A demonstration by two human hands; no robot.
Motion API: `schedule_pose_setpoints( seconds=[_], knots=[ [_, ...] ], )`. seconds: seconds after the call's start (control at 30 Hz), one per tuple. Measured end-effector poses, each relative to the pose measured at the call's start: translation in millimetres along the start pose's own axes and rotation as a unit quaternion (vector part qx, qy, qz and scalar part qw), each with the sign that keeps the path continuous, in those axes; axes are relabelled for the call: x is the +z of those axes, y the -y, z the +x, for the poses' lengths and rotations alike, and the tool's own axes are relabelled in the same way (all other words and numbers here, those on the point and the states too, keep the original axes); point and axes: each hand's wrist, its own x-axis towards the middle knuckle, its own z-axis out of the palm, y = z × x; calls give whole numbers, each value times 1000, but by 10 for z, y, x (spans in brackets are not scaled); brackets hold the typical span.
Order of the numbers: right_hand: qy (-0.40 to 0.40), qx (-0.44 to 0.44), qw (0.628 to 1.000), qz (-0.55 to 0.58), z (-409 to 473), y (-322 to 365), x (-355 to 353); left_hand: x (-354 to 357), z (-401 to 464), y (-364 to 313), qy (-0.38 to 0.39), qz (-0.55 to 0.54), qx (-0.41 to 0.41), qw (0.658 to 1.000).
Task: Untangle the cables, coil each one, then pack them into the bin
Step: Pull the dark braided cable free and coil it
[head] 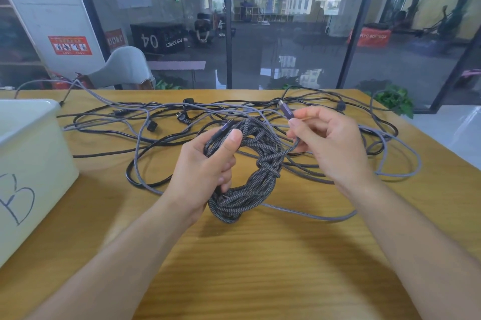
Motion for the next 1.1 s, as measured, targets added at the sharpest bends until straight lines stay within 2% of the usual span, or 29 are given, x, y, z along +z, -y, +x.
schedule_pose_setpoints(
  seconds=[0.1, 0.17, 0.27, 0.43, 0.53, 0.73, 0.97, 1.1],
  knots=[
    [78, -78, 992, -70, 23, 37, -88, -14, 14, 10, -1, 11, 3, 1000],
    [138, -94, 981, -95, 29, 60, -149, -39, 29, -4, -8, 17, 5, 1000],
    [192, -91, 970, -117, 37, 60, -202, -65, 29, -16, 0, 31, 9, 999],
    [238, -75, 951, -184, 53, 39, -271, -48, 1, -36, 17, 55, 19, 998],
    [265, -51, 945, -186, 75, 15, -305, -26, -12, -27, 15, 65, 21, 998],
    [305, -30, 934, -184, 105, -16, -360, -9, -3, 29, 24, 109, 36, 993],
    [290, -32, 942, -167, 95, 10, -324, -51, 43, 89, -13, 112, 24, 993],
    [292, -31, 939, -178, 70, 26, -290, -56, 29, 59, 0, 114, 25, 993]
  ],
)
